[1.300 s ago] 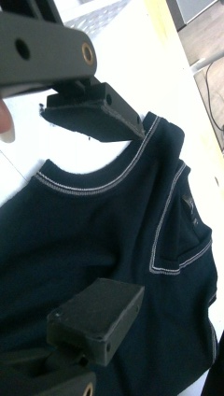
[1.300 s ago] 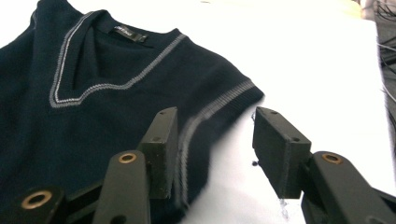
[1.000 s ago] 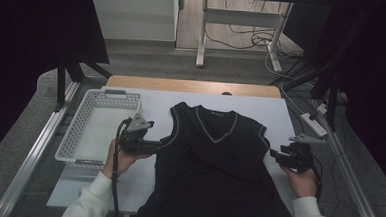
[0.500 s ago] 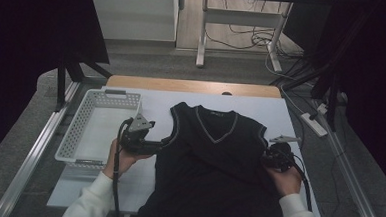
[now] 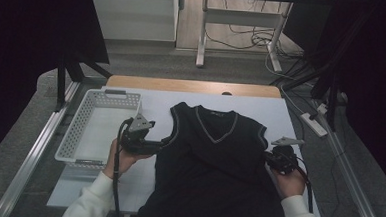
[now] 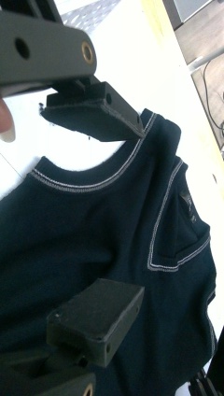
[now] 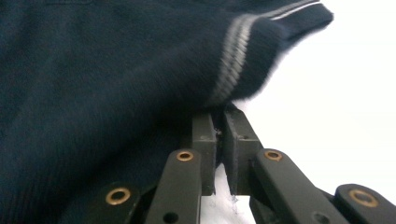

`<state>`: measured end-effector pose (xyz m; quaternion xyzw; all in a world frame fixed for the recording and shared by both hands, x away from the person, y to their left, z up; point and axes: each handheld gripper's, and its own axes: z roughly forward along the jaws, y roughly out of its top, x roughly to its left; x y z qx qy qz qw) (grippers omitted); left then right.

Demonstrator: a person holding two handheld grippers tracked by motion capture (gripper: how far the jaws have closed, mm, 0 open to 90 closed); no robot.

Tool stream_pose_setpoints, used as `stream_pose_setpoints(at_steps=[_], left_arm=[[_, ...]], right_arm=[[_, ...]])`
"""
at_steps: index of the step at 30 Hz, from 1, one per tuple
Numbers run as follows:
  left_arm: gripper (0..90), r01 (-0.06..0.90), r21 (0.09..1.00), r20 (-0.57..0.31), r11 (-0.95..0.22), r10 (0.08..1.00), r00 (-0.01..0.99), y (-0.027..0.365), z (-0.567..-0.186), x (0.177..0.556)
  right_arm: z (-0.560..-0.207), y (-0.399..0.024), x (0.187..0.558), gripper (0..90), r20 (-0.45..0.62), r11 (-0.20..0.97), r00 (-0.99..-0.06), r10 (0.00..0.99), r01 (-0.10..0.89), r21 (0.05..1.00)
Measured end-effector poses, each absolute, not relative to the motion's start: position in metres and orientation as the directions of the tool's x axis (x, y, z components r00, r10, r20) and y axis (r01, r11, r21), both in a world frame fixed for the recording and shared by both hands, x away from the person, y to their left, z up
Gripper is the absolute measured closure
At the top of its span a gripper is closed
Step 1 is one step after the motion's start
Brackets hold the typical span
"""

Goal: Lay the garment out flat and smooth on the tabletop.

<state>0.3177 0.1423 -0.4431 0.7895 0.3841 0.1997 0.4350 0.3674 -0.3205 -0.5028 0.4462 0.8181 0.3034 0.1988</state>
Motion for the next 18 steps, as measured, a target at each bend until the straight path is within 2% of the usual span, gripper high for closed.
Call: stream_pose_setpoints(at_steps=[14, 18], left_arm=[[21.6, 0.414, 0.845, -0.023, -0.338, 0.752, 0.659, 0.127, -0.439, 0.33], [21.4, 0.406, 0.844, -0.019, -0.351, 0.736, 0.676, 0.119, -0.439, 0.335]], right_arm=[[-0.482, -0.379, 0.323, 83.9, -0.043, 0.3, -0.396, 0.917, 0.616, 0.728], [-0.483, -0.384, 0.31, 83.1, -0.035, 0.299, -0.403, 0.915, 0.614, 0.73]])
